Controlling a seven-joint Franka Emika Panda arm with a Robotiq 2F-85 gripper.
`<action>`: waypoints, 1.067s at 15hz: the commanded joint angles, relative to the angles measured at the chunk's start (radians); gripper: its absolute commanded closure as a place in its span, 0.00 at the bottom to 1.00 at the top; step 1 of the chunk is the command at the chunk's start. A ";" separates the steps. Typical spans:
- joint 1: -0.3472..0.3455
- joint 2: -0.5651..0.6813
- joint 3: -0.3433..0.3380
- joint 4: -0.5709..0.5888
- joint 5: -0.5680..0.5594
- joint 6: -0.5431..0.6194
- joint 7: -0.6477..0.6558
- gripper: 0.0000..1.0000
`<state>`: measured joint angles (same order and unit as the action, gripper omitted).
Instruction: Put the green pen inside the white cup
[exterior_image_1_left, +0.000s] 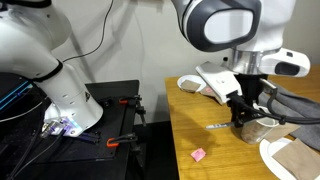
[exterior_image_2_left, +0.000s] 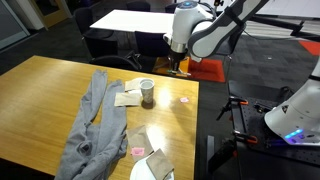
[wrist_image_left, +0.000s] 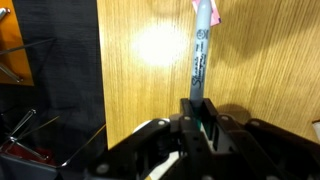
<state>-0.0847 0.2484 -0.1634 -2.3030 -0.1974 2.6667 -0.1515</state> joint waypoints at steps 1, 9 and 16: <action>0.024 -0.077 0.019 -0.005 -0.034 -0.066 0.038 0.96; 0.082 -0.104 0.089 0.060 -0.039 -0.126 0.114 0.96; 0.129 -0.109 0.144 0.133 -0.024 -0.308 0.190 0.96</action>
<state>0.0297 0.1578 -0.0401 -2.2007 -0.2194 2.4479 0.0130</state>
